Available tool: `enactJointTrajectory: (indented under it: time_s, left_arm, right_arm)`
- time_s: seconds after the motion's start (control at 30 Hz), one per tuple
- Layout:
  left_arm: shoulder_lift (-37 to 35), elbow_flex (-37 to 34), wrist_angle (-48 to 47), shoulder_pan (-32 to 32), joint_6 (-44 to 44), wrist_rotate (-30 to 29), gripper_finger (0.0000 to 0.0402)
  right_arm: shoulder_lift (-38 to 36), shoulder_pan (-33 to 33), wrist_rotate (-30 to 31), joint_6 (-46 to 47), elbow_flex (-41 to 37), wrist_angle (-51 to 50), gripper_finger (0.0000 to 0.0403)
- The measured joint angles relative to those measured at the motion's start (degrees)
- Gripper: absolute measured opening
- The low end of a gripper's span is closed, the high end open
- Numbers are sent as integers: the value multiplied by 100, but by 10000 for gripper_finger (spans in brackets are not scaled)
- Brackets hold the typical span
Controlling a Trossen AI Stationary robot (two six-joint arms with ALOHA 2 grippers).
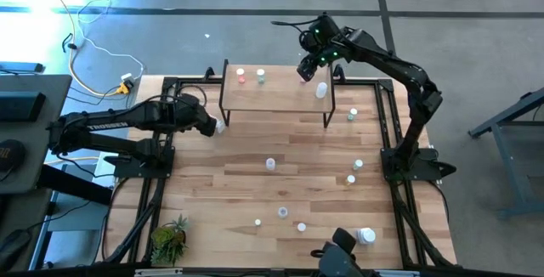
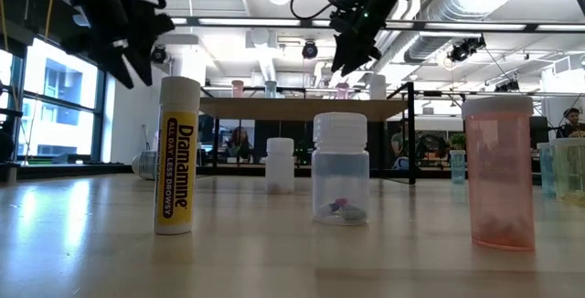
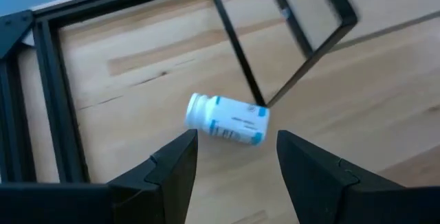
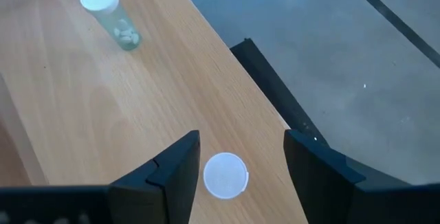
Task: Pick and place medicine bottles onto shelf by color
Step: Put the white pill bottle on the shelf
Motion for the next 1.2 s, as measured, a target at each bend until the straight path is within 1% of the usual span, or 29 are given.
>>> enactJointTrajectory:
  time_s: [0.13, 0.33, 0.47, 0.57, 0.77, 0.9, 1.03, 1.2]
  left_arm:
    - [-41, -511, 44, 4, -464, 116, 191]
    - [-238, -1066, 809, 66, -967, 276, 191]
    - [-402, -1307, 1317, 322, -977, 315, 191]
    - [-509, -1465, 1657, 646, -820, 379, 191]
    - [-504, -1610, 2166, 1340, -549, 673, 191]
    - [-330, -1606, 2328, 1628, -619, 851, 191]
    - [-109, -1606, 2323, 1732, -693, 1014, 191]
    - [133, -1606, 2522, 1731, -858, 1034, 191]
  right_arm:
    - [0, 0, 2, 51, 0, -29, 202]
    - [0, 0, 2, 79, 0, -32, 202]
    - [0, 0, 2, 153, 0, -33, 202]
    - [0, 0, 2, 164, 0, -33, 202]
    - [-2, 0, 2, 215, 0, -52, 202]
    - [-1, 0, 2, 216, 0, -55, 202]
    - [-2, 0, 2, 217, 0, -95, 202]
    - [-2, 4, 2, 216, 0, -99, 202]
